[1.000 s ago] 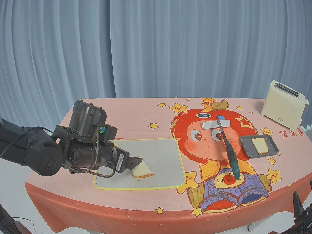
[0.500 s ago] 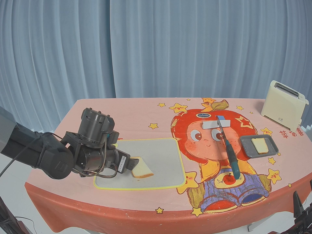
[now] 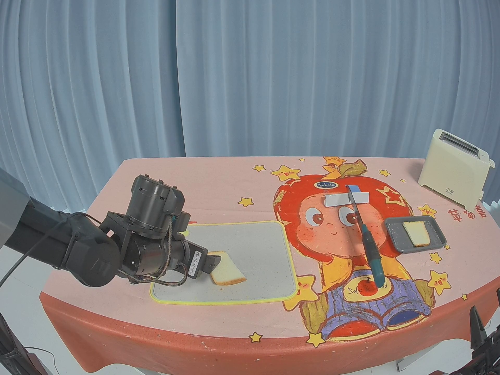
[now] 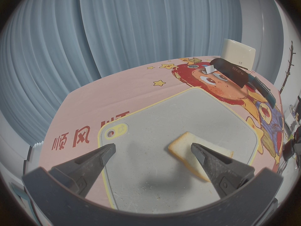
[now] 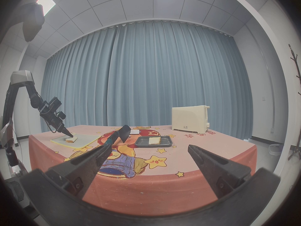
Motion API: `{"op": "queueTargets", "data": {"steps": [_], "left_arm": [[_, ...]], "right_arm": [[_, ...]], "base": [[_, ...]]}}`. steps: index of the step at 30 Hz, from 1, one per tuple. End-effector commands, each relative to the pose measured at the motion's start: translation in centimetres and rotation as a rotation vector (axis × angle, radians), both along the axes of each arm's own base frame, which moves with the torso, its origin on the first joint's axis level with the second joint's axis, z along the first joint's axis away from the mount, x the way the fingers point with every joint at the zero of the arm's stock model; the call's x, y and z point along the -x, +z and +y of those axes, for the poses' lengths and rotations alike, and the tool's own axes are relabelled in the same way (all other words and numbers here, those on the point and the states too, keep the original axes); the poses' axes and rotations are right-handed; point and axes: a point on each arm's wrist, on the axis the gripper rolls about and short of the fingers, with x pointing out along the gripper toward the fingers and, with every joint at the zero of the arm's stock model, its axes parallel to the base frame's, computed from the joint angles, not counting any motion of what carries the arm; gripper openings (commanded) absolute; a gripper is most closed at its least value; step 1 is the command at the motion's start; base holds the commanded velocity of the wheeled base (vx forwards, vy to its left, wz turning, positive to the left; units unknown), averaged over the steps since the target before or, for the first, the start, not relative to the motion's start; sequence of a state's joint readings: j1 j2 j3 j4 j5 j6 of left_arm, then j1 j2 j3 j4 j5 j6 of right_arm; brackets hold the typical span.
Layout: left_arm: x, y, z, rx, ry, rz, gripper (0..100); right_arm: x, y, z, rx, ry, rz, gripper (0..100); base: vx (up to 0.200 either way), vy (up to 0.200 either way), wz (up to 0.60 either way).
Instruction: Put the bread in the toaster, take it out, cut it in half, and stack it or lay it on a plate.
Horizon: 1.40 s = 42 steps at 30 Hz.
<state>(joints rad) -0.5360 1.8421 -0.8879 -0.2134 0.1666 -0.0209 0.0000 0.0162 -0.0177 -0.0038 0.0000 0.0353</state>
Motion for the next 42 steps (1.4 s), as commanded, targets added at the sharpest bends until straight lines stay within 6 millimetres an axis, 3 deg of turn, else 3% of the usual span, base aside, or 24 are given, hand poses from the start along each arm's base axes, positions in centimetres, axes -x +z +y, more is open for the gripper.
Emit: {"op": "queueTargets", "data": {"steps": [1, 9, 10, 27, 42], "left_arm": [[-0.3, -0.8, -0.2, -0.013, 0.003, 0.021, 100], [-1.4, -1.9, 0.4, -0.029, 0.036, 0.042, 100], [-1.4, -2.0, 0.4, -0.031, 0.037, 0.044, 0], [-1.1, -1.4, 0.4, -0.018, 0.026, 0.029, 0], [1.6, 5.0, 2.4, 0.087, 0.035, -0.138, 0]], "right_arm": [[0.0, -0.5, 0.0, 0.0, 0.0, 0.001, 100], [0.0, -0.5, 0.0, 0.0, 0.0, 0.001, 100], [0.0, -0.5, 0.0, 0.0, 0.0, 0.001, 100], [0.0, -0.5, 0.0, 0.0, 0.0, 0.001, 100], [0.0, -0.5, 0.0, 0.0, 0.0, 0.001, 100]], "base": [[0.0, 0.0, 0.0], [0.0, 0.0, 0.0], [0.0, 0.0, 0.0], [0.0, 0.0, 0.0], [0.0, 0.0, 0.0]]}}
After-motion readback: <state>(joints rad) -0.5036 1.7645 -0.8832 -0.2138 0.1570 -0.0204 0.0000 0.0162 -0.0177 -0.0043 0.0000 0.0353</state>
